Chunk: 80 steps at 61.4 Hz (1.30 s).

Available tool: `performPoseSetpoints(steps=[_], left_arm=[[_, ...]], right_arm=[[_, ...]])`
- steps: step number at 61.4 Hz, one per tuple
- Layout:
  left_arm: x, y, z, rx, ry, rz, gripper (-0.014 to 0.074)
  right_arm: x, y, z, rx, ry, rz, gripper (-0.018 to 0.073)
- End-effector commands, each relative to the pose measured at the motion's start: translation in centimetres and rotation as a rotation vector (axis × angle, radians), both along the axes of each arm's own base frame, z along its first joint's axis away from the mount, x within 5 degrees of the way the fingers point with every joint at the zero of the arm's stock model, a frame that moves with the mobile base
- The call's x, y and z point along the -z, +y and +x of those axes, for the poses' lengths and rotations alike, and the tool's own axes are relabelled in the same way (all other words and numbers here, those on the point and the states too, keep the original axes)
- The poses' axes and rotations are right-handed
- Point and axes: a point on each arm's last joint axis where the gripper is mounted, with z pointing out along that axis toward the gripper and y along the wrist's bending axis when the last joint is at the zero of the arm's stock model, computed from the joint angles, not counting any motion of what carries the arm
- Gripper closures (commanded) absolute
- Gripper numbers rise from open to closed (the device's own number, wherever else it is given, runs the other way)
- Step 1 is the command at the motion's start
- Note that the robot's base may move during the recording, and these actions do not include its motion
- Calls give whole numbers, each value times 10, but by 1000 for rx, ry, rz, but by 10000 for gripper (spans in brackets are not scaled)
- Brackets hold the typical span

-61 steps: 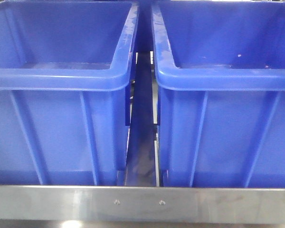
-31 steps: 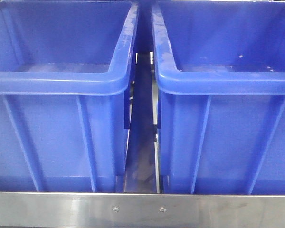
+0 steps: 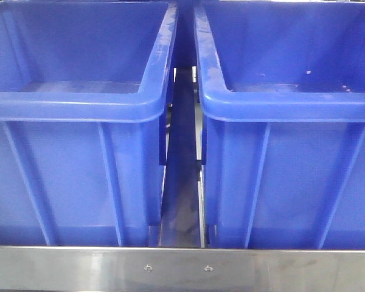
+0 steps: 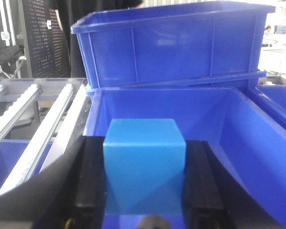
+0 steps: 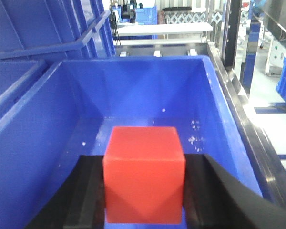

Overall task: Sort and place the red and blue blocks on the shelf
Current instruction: 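Lower both held cubes into the two adjacent blue bins, then open both grippers to release the cubes into the bins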

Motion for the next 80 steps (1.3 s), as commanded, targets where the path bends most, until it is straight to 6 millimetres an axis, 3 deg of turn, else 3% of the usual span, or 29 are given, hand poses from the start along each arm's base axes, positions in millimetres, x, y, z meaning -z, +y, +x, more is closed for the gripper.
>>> performPoseSetpoints(steps=[1, 10, 25, 34, 51, 62, 70, 80], left_arm=[[-16, -1, -2, 10, -104, -18, 389], [-20, -2, 4, 17, -130, -31, 389], [-21, -11, 47, 40, -43, -18, 388], [-7, -26, 76, 109, 60, -4, 388], [18, -61, 110, 251, 202, 37, 386], [18, -70, 130, 254, 243, 44, 343], [11, -73, 139, 254, 237, 43, 193], [11, -74, 142, 250, 263, 48, 52]], right_arm=[[-14, -1, -1, 9, -83, -12, 510], [-16, 2, 4, -17, -67, -13, 510], [-23, 20, 39, -143, -6, -98, 510], [-18, 35, 63, -206, -14, -151, 510], [-7, 45, 91, -222, -1, -152, 510], [2, 48, 101, -221, 55, -126, 498], [4, 48, 102, -214, 74, -88, 349], [4, 48, 102, -214, 72, -84, 10]])
